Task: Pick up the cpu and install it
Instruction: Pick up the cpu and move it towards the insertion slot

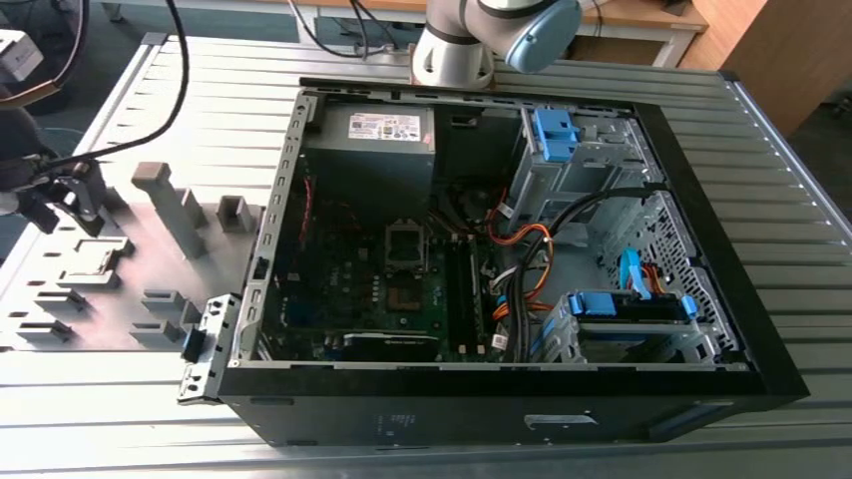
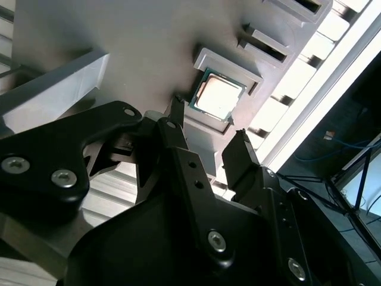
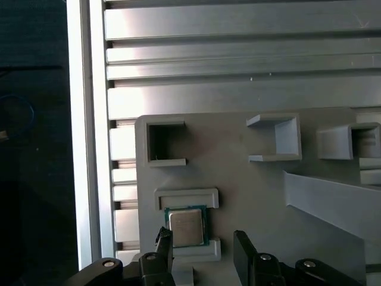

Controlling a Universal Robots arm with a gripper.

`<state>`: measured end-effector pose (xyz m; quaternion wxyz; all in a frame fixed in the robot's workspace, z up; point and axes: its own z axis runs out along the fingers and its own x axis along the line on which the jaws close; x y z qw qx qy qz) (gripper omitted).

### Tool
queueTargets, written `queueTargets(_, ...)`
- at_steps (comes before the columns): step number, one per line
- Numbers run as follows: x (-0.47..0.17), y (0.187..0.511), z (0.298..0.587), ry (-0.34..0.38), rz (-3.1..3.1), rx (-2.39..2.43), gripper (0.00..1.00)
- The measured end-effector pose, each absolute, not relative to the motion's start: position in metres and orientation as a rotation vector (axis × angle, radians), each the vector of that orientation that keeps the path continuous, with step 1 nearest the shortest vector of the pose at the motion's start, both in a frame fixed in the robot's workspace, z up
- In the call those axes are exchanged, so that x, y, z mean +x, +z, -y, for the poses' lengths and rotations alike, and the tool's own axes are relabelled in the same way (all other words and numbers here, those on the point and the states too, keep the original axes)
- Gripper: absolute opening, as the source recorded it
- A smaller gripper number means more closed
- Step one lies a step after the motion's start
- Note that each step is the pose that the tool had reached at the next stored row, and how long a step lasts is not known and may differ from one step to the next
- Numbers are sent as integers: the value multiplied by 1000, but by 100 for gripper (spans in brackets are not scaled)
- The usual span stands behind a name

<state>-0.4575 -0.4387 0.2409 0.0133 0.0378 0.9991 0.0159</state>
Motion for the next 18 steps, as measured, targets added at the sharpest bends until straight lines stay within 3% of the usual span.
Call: queueTargets(18,-460,208,439,50,-3112,118,53)
